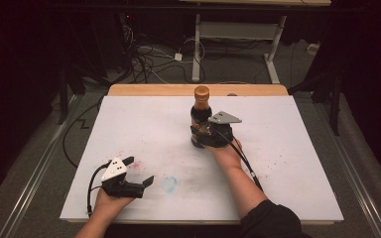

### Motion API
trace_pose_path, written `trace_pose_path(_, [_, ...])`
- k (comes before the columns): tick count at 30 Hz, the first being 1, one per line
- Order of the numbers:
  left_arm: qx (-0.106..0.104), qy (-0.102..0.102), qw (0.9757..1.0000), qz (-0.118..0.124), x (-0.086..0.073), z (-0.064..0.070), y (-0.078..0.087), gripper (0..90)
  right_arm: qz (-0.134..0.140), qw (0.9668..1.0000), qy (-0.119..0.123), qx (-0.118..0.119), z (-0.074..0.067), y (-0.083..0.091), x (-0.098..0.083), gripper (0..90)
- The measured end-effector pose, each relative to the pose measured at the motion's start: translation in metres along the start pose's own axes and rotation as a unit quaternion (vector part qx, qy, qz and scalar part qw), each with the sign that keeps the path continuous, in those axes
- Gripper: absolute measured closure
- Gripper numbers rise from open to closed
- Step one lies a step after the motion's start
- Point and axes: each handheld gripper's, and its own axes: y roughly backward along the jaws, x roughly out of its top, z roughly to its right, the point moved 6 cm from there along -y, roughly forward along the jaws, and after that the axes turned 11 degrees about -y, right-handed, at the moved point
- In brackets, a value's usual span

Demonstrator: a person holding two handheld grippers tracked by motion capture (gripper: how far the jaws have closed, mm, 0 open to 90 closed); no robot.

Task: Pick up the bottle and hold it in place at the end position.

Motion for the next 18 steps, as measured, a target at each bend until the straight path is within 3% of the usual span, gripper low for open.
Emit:
trace_pose_path(1, [-0.015,-0.05,0.9975,-0.047,-0.0059,-0.0047,0.007,0.0,0.0,1.0,0.0,0.0,0.0,0.0,0.0,31.5])
trace_pose_path(2, [0.0,-0.001,1.0,0.0,-0.0002,0.0002,0.0,0.0,0.001,1.0,0.005,0.003,0.0,0.0008,-0.0016,31.0])
trace_pose_path(18, [-0.001,0.0,1.0,-0.002,-0.0005,0.0003,-0.0007,0.0,0.001,0.9999,-0.008,0.012,0.001,0.0011,-0.0031,28.1])
